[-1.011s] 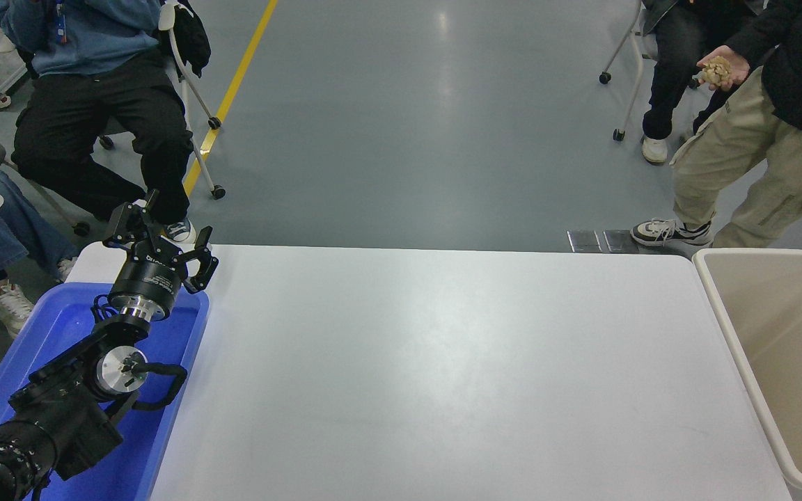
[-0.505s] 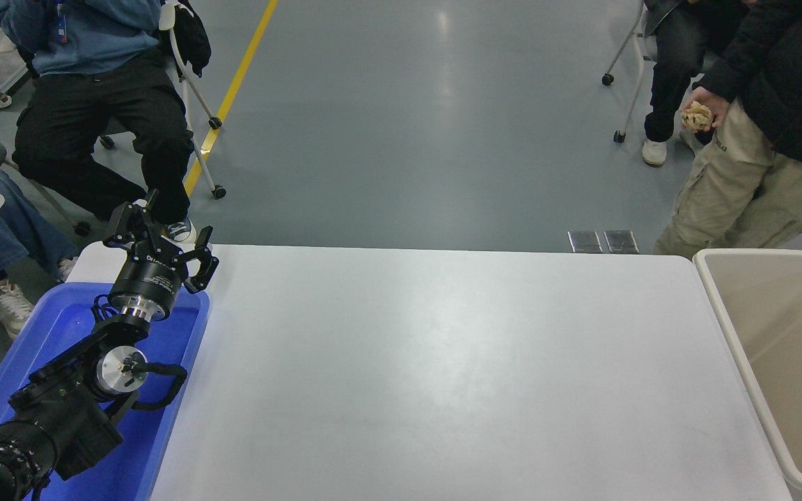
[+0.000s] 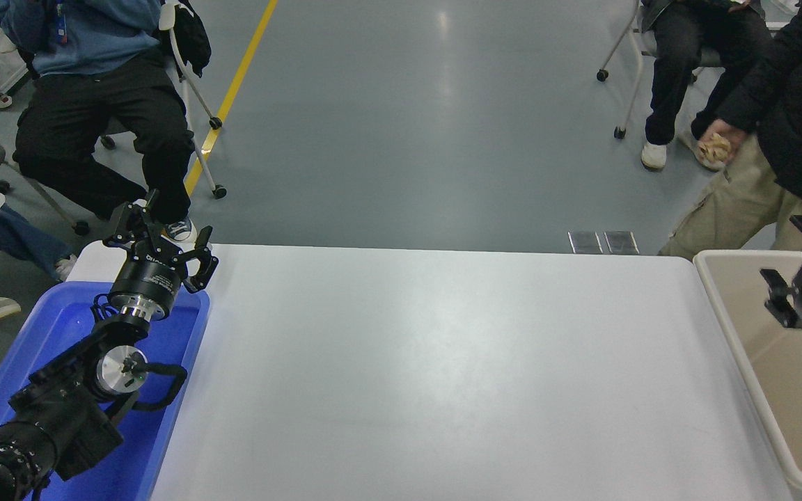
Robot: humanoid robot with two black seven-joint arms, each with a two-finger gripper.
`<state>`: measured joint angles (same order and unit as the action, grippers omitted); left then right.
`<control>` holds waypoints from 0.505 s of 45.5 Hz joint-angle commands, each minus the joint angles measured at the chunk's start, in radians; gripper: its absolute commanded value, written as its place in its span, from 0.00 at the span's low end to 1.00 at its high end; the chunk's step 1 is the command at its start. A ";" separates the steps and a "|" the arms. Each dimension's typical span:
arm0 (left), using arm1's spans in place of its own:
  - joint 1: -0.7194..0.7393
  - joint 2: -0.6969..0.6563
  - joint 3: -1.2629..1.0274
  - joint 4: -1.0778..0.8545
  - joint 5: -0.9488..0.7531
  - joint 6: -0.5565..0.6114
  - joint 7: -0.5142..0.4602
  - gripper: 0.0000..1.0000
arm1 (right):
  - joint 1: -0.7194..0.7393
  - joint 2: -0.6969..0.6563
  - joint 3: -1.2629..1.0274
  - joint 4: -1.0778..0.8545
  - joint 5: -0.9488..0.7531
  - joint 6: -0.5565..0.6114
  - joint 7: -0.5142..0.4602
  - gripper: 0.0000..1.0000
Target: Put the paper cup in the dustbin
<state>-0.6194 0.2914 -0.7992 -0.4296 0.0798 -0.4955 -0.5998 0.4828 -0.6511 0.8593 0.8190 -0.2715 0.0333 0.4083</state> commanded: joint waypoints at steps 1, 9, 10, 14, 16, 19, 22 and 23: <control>0.000 0.000 0.000 0.000 0.000 0.000 0.000 1.00 | -0.075 0.114 0.224 0.104 -0.078 0.002 0.021 1.00; 0.000 0.000 0.000 0.000 0.000 0.000 0.000 1.00 | -0.108 0.229 0.340 0.108 -0.198 0.005 0.064 1.00; 0.000 0.000 -0.002 0.000 0.000 0.000 0.000 1.00 | -0.108 0.243 0.351 0.108 -0.215 0.005 0.067 1.00; 0.000 0.000 0.000 0.000 0.000 0.000 0.000 1.00 | -0.108 0.284 0.368 0.106 -0.256 0.005 0.070 1.00; 0.000 0.000 0.000 0.000 0.000 0.000 0.000 1.00 | -0.108 0.301 0.369 0.104 -0.258 0.005 0.069 1.00; 0.001 0.000 0.000 0.000 0.000 0.000 0.000 1.00 | -0.108 0.312 0.369 0.101 -0.258 0.005 0.070 1.00; 0.001 0.000 0.000 0.000 0.000 0.000 0.000 1.00 | -0.107 0.314 0.369 0.098 -0.258 0.005 0.070 1.00; 0.000 0.000 0.000 0.000 -0.002 0.000 0.000 1.00 | -0.105 0.315 0.371 0.095 -0.258 0.005 0.070 1.00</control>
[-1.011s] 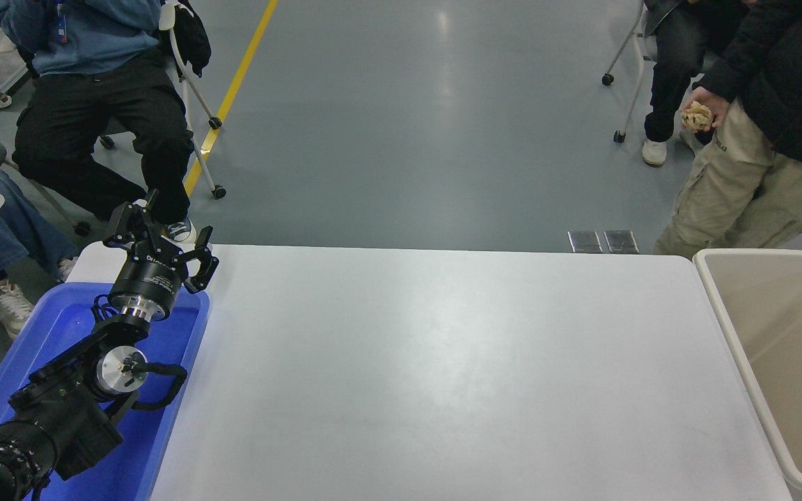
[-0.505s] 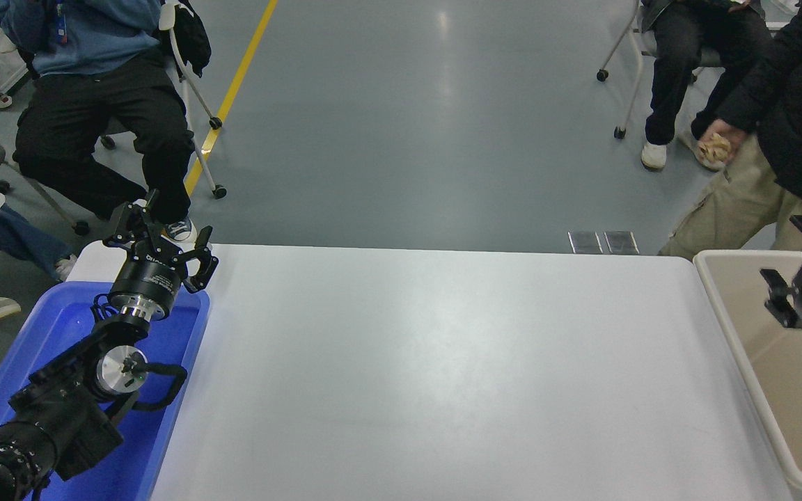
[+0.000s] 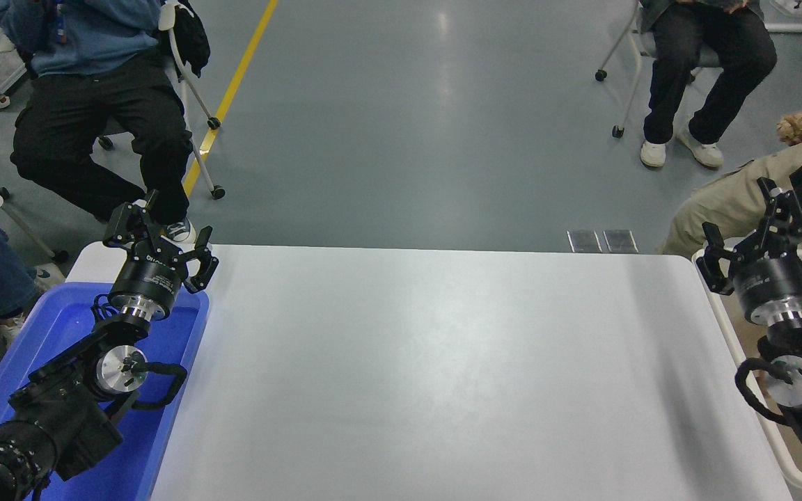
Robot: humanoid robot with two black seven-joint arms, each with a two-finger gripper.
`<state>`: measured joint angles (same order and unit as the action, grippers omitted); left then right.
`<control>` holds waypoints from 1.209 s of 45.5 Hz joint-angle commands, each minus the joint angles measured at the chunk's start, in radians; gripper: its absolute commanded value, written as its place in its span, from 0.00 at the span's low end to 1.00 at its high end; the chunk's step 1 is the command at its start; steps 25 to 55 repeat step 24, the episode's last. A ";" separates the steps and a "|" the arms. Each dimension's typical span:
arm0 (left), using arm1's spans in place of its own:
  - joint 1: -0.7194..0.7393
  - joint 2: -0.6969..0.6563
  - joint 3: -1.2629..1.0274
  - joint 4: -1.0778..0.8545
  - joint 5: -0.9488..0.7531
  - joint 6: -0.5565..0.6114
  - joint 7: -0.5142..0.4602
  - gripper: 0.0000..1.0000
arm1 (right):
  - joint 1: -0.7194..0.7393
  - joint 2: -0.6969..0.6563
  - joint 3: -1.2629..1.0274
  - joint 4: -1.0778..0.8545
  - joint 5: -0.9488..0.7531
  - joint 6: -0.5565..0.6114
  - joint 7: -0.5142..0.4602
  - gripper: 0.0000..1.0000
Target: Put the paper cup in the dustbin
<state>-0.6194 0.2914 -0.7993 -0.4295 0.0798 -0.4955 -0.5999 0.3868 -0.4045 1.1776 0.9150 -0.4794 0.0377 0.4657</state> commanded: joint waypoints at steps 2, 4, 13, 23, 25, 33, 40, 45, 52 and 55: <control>0.000 0.000 0.000 0.000 0.000 0.000 0.000 1.00 | -0.009 0.072 0.054 0.001 -0.048 0.001 0.011 1.00; 0.001 0.000 0.000 0.000 0.000 0.000 0.000 1.00 | -0.011 0.084 0.054 0.001 -0.048 0.001 0.011 1.00; 0.000 0.000 0.000 0.000 0.000 0.000 0.000 1.00 | -0.020 0.108 0.056 -0.004 -0.050 0.001 0.011 1.00; 0.000 0.000 0.000 0.000 0.000 0.000 0.000 1.00 | -0.037 0.110 0.054 -0.013 -0.048 0.001 0.011 1.00; 0.000 0.000 0.000 0.000 0.000 0.000 0.000 1.00 | -0.037 0.110 0.056 -0.015 -0.048 0.001 0.011 1.00; 0.000 0.000 0.000 0.000 0.000 0.000 0.000 1.00 | -0.037 0.110 0.056 -0.015 -0.048 0.001 0.011 1.00; 0.000 0.000 0.000 0.000 0.000 0.000 0.000 1.00 | -0.037 0.110 0.056 -0.015 -0.048 0.001 0.011 1.00; 0.000 0.000 0.000 0.000 0.000 0.000 0.000 1.00 | -0.037 0.110 0.056 -0.015 -0.048 0.001 0.011 1.00; 0.000 0.000 0.000 0.000 0.000 0.000 0.000 1.00 | -0.037 0.110 0.056 -0.015 -0.048 0.001 0.011 1.00; 0.000 0.000 0.000 0.000 0.000 0.000 0.000 1.00 | -0.037 0.110 0.056 -0.015 -0.048 0.001 0.011 1.00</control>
